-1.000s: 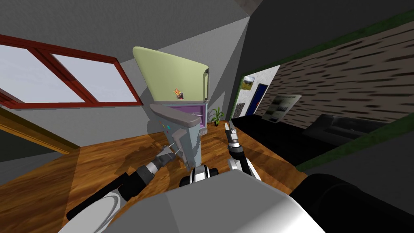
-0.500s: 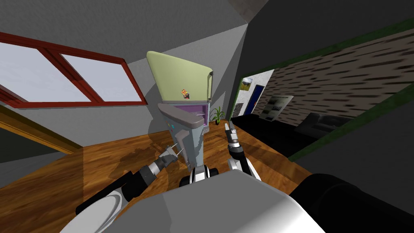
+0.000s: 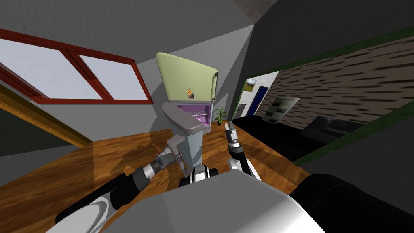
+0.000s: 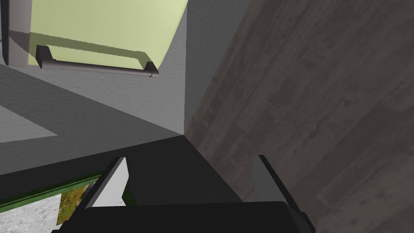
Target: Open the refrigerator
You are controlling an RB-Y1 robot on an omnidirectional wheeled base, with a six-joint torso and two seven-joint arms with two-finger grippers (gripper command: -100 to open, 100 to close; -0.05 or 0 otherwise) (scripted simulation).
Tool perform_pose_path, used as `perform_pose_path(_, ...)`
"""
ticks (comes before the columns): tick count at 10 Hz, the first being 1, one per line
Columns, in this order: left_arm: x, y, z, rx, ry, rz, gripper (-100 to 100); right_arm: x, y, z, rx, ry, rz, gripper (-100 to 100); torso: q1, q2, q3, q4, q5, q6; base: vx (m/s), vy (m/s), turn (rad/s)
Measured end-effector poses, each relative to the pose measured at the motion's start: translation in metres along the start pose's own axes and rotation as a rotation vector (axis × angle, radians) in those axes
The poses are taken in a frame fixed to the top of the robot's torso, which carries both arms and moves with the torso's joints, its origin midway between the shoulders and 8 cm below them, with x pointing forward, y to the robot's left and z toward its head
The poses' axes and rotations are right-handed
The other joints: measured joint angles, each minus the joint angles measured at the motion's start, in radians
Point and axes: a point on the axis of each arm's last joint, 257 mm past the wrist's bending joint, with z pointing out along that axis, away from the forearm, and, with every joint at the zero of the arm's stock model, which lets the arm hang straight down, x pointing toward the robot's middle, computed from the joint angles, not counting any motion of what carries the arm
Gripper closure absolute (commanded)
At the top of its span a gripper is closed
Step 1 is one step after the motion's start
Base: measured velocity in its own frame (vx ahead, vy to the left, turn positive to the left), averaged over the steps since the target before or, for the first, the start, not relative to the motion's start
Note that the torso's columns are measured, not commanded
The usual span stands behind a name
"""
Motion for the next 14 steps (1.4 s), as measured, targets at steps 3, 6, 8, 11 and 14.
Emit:
perform_pose_path(3, 0.011, -0.003, -0.014, -0.022, 0.005, 0.001, -100, 0.000, 0.000, 0.000, 0.000, 0.000, 0.000, 0, 0.013, 0.002, 0.008, 0.008, 0.000, 0.001, 0.033, -0.061, 0.065)
perform_pose_path(6, 0.020, -0.004, -0.025, -0.034, 0.007, -0.002, -100, 0.000, 0.000, 0.000, 0.000, 0.000, 0.000, 0, 0.013, -0.001, 0.021, 0.019, -0.005, -0.006, 0.017, -0.036, 0.040)
perform_pose_path(8, 0.021, -0.004, -0.026, -0.040, 0.007, -0.004, -100, 0.000, 0.000, 0.000, 0.000, 0.000, 0.000, 0, 0.014, -0.001, 0.021, 0.020, -0.005, -0.005, 0.001, -0.001, 0.005)
perform_pose_path(11, 0.026, -0.004, -0.032, -0.047, 0.009, -0.001, -100, 0.000, 0.000, 0.000, 0.000, 0.000, 0.000, 0, 0.012, -0.003, 0.025, 0.023, -0.007, -0.005, 0.013, -0.031, -0.004)
perform_pose_path(14, 0.022, -0.007, -0.032, -0.039, 0.001, -0.005, 0, 0.000, 0.000, 0.000, 0.000, 0.000, 0.000, 0, 0.011, 0.008, 0.008, 0.005, 0.002, -0.002, -0.001, -0.005, -0.010)
